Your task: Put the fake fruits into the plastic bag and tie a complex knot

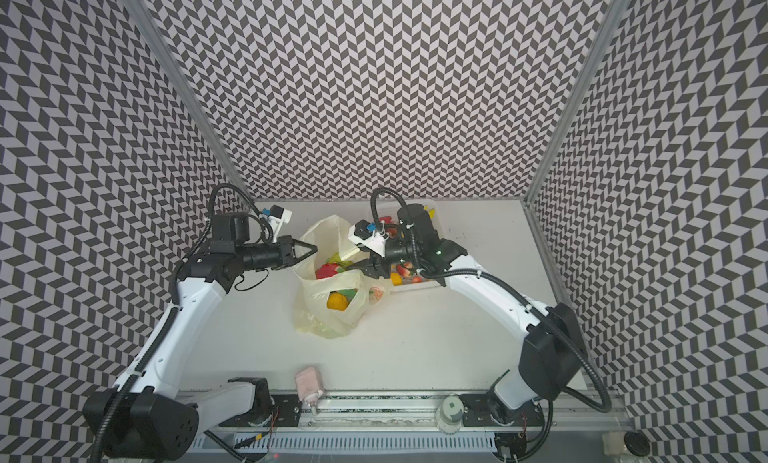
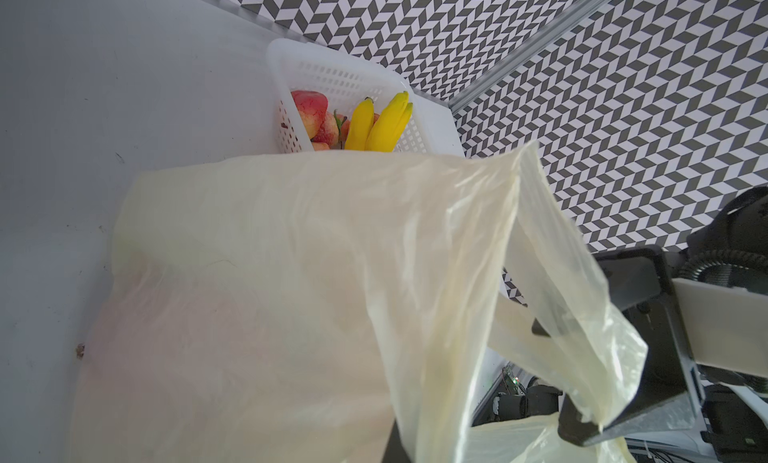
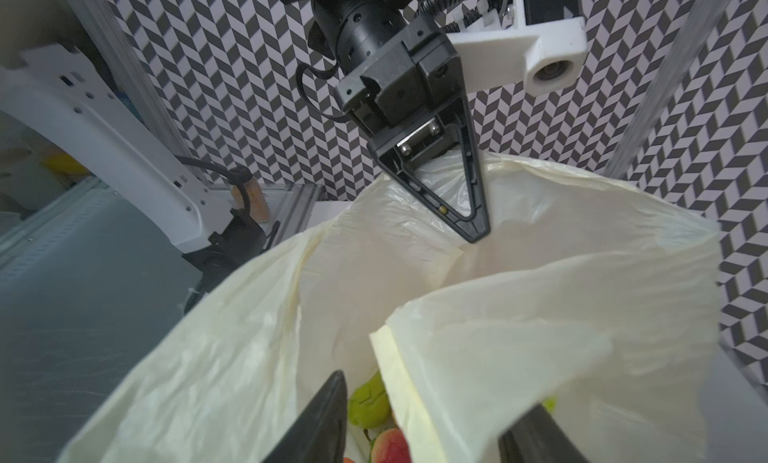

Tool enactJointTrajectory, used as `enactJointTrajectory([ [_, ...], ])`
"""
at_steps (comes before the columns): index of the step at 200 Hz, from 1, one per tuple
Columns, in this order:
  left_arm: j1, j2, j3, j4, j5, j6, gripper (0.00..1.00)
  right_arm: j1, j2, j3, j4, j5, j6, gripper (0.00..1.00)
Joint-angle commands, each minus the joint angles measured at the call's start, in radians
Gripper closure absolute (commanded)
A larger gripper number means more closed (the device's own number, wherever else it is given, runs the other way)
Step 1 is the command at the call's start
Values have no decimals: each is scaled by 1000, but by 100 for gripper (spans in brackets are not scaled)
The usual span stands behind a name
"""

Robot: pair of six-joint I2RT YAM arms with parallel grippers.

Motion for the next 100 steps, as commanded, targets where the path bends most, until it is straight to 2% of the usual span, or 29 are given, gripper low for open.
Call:
enactJointTrajectory([
  [1, -6, -11, -8, 25, 15, 20, 100, 13, 7, 33, 64, -69, -7, 60],
  [22, -7, -11, -9, 28, 14, 20, 100, 13, -3, 24, 98, -93, 23, 75],
  [51, -6, -12, -12, 36, 15, 21, 100, 13, -26, 2, 155, -117, 78, 100],
  [65, -6, -14, -8, 38, 16, 21, 100, 13, -35, -8, 172, -114, 98, 100],
  [100, -6, -41, 11, 55, 2, 21, 91, 8, -53, -30, 197, -35, 134, 100],
])
